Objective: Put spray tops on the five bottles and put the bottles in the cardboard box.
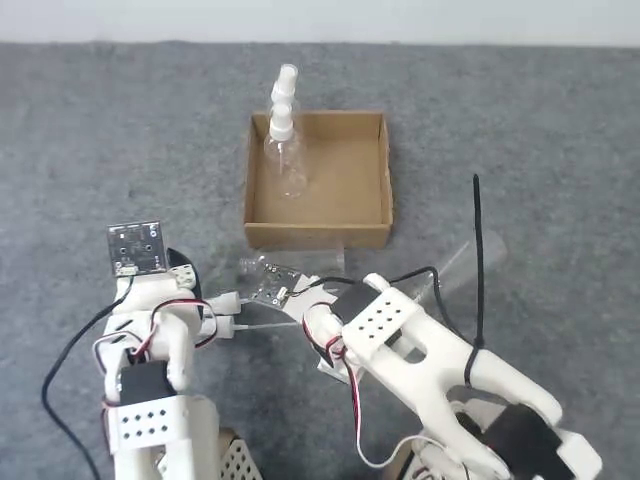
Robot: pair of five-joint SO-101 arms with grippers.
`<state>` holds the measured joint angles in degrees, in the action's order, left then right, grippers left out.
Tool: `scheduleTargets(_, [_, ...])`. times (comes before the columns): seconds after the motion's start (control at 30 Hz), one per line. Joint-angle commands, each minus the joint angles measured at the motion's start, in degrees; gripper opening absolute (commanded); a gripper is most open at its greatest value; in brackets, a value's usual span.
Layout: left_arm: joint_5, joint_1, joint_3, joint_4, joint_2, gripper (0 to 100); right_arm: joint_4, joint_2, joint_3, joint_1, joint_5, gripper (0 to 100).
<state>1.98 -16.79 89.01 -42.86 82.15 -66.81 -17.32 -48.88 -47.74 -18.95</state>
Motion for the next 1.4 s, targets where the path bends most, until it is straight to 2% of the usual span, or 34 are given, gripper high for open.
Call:
scheduleTargets(0.0, [-0.53, -0.18, -0.48, 1.67, 0.88, 3, -3.38, -0.66, 6.15, -0.4, 0.79, 14.7])
scheduleTargets(0.4, [-0.53, -0.18, -0.48, 1.67, 0.88, 3, -6.99, -3.47, 8.79, -0.31, 0.7, 3.9])
scheduleTargets(0.83, [-0.53, -0.18, -0.48, 1.76, 0.88, 3, -16.22, -27.12, 8.7, -0.31, 0.79, 3.8])
scheduleTargets(1.17, [-0.53, -0.18, -0.48, 1.76, 0.88, 3, -16.31, -41.63, 10.46, -0.4, 0.88, 3.8])
scheduleTargets(1.37, [-0.53, -0.18, -0.48, 1.76, 0.88, 3, -16.31, -45.23, 16.35, -0.57, 5.71, 3.7])
